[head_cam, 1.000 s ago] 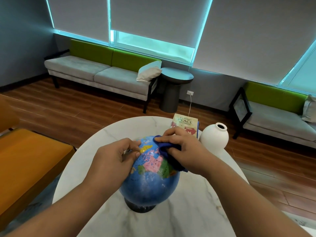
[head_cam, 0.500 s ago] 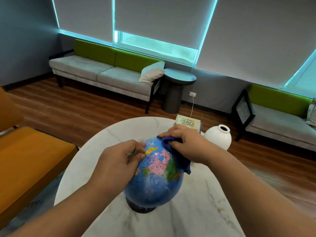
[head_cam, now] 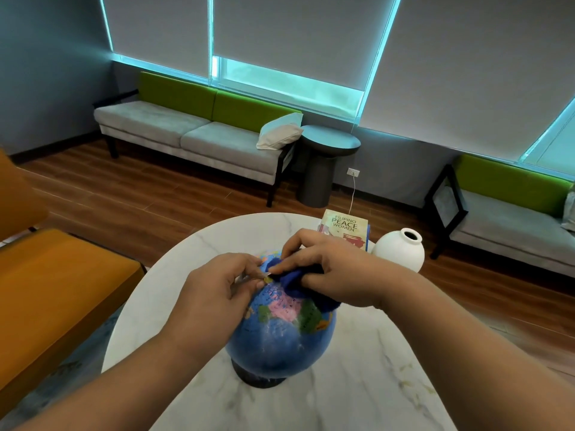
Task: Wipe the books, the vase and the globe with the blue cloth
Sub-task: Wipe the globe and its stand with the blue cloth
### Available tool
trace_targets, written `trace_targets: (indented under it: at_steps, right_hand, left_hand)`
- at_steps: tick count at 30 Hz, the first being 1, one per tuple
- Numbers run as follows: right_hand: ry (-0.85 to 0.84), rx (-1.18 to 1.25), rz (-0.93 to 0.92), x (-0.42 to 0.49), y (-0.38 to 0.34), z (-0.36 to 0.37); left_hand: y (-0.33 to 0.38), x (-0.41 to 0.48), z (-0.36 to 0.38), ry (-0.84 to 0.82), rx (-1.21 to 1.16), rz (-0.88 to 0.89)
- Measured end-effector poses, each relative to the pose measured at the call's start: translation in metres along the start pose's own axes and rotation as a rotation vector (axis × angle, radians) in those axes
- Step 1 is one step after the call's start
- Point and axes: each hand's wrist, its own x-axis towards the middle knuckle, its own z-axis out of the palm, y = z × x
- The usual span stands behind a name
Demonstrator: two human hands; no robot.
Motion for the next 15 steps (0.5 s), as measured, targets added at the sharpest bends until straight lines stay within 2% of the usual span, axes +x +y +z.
trace_targets:
  at_steps: [2,5,10,13,15]
  right_hand:
    - [-0.006,0.038,0.021,-0.005,0.002,-0.006]
    - [0.087,0.028,0.051,-0.007,0.0,-0.001]
    - [0.061,-0.056,-0.067,-0.023,-0.011,0.016]
    - [0.146,0.115,0.06,-0.031,0.005,0.013]
    - [0.231,0.125,0.077,-0.032,0.009,0.02]
  left_hand:
    - [0.0,0.0,0.001,0.001,-0.019,-0.012]
    - [0.0,0.001,0.001,0.012,-0.042,-0.045]
    - [0.001,0.002,0.0,0.013,-0.048,-0.04]
    - [0.003,0.003,0.001,0.001,-0.027,-0.055]
    - [0.003,0.003,0.001,-0.019,-0.03,-0.067]
